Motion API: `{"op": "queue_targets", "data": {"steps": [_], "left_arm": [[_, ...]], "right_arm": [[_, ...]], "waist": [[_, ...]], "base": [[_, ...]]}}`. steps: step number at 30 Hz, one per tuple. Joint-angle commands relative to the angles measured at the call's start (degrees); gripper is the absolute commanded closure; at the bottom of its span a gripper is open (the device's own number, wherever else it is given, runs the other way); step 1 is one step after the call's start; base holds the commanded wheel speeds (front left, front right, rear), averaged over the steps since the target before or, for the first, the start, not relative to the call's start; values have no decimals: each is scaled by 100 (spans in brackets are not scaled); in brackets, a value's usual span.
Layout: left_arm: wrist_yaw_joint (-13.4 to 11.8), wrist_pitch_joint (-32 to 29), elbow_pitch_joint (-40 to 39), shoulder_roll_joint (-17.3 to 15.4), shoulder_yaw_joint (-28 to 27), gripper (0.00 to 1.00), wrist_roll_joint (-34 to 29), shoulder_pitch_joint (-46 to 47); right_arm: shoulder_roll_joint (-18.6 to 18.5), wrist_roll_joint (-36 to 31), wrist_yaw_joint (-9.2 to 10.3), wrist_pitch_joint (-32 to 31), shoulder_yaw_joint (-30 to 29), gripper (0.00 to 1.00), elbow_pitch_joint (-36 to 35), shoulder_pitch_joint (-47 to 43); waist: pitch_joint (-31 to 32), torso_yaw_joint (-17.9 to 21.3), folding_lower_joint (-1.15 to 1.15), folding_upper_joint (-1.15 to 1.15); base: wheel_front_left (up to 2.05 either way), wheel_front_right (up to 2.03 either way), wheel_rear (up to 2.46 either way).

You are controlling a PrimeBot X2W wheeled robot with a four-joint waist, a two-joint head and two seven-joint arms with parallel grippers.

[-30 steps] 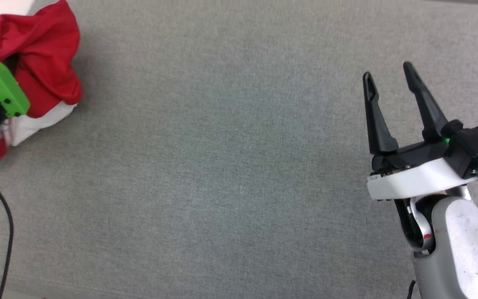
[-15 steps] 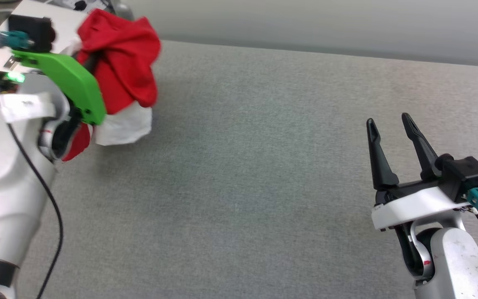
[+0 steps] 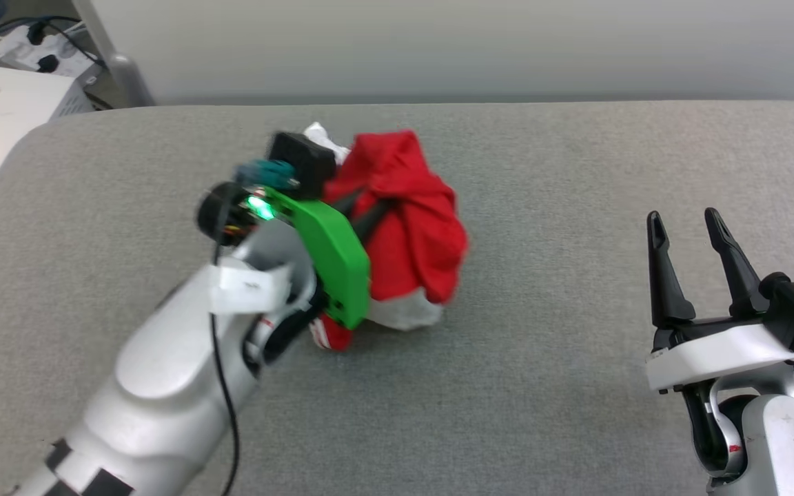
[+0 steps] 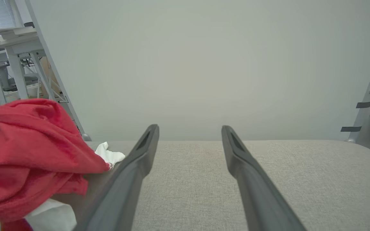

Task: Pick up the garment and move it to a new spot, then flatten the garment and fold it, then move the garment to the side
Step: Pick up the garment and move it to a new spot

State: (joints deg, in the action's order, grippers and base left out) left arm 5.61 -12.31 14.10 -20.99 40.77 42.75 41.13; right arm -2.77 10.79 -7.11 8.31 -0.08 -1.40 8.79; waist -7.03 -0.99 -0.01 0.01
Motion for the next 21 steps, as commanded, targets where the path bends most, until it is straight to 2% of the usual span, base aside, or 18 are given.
{"op": "queue_targets", "data": {"steps": [1,9,18,20,21], "left_arm": [[-36,-27,-136,105,115,100,-38,-134],[24,-210,-285,600,1023,100,-170,-740],[135,-78,110,828,1822,100,-301,-1157],[143,160,176,879,1822,29,-317,-1182],[146,304,208,896,1823,0,-340,-1198]], "right_arm": [[-11,60,-37,0,-20,0,-34,-43],[-11,143,-37,41,-43,0,-77,65],[-11,134,-37,72,-80,0,-30,152],[-11,120,-37,68,-101,0,-1,136],[-11,122,-37,61,-103,0,23,115]], "waist": [[-146,193,1,-1],[-539,393,1,-1],[-629,268,1,-1],[-527,205,1,-1],[-449,175,1,-1]], "base": [[0,0,0],[0,0,0],[0,0,0],[0,0,0],[0,0,0]]}}
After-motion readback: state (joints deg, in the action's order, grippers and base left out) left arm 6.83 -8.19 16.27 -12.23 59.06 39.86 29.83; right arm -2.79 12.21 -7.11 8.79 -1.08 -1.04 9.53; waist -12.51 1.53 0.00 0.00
